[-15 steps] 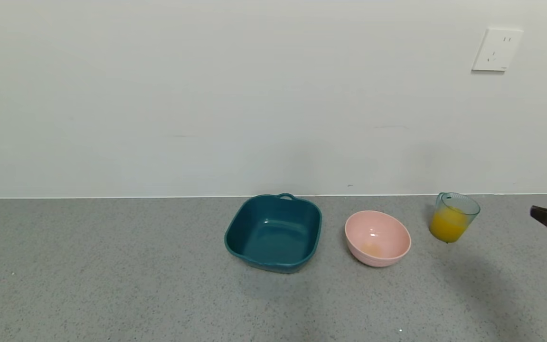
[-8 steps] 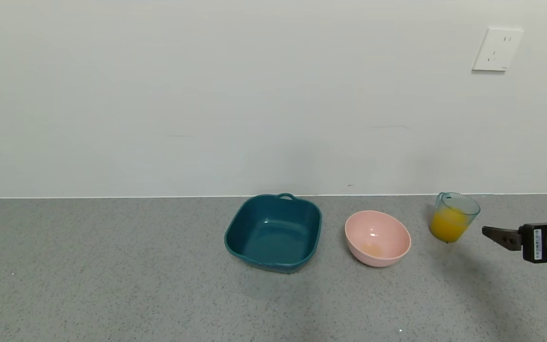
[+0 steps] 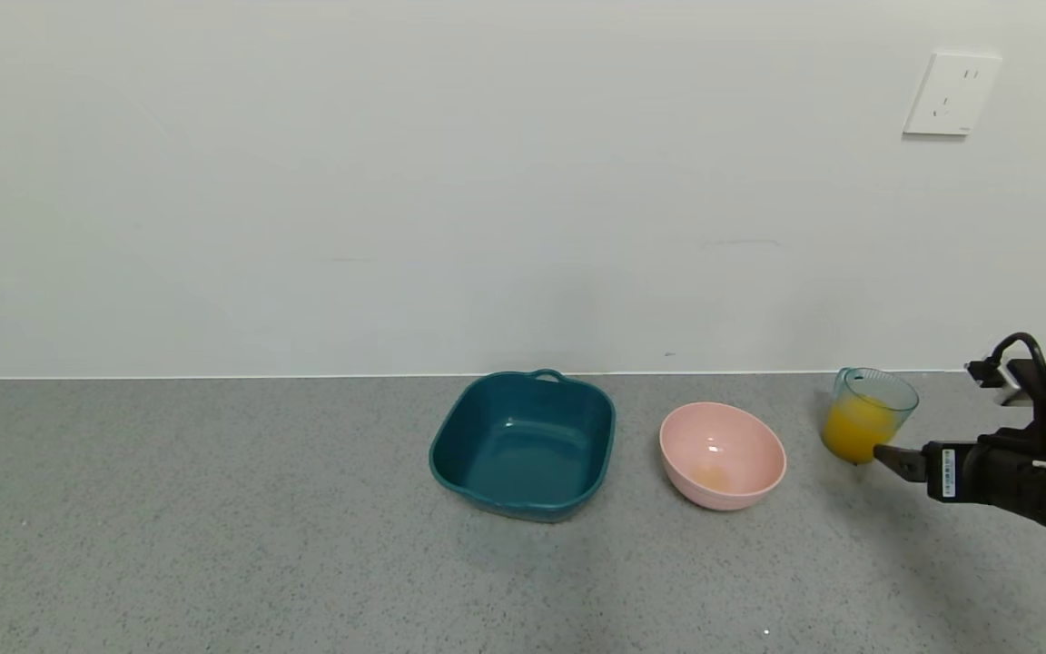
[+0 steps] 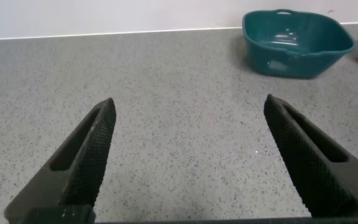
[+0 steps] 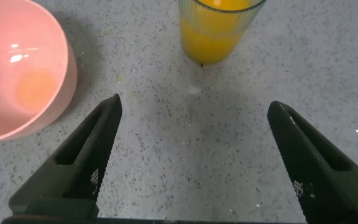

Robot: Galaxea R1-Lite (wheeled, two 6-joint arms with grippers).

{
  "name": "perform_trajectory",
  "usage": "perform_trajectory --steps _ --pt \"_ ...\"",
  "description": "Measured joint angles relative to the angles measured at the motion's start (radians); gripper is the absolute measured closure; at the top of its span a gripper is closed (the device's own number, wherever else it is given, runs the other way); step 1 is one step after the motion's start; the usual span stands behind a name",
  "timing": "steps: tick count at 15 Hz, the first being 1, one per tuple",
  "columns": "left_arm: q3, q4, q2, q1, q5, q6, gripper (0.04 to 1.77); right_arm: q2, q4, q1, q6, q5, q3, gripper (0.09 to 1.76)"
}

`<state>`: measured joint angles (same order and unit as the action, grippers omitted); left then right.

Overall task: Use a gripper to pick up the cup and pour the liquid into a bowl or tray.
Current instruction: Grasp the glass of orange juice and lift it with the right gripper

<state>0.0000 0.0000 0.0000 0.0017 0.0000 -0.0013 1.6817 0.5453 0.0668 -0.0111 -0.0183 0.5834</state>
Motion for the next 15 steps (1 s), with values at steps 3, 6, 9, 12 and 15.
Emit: perform_trajectory --steps 3,6,9,12,15 --pt "0.0 0.0 0.0 0.0 0.0 0.0 0.09 0.107 0.112 0.001 -0.009 -0.004 -0.006 0.14" --pt "0.0 0.0 0.0 0.0 0.0 0.0 0.09 0.212 0.254 0.005 -0.011 -0.029 -0.009 0.14" --pt "0.0 0.0 0.0 0.0 0.0 0.0 0.09 0.301 0.37 0.009 -0.015 -0.053 -0.004 0.14" --pt "0.0 0.0 0.0 0.0 0.0 0.0 0.09 0.381 0.478 0.011 -0.033 -0.057 0.007 0.14" --pt "0.0 0.0 0.0 0.0 0.0 0.0 0.09 0.439 0.546 0.013 -0.04 -0.07 0.03 0.14"
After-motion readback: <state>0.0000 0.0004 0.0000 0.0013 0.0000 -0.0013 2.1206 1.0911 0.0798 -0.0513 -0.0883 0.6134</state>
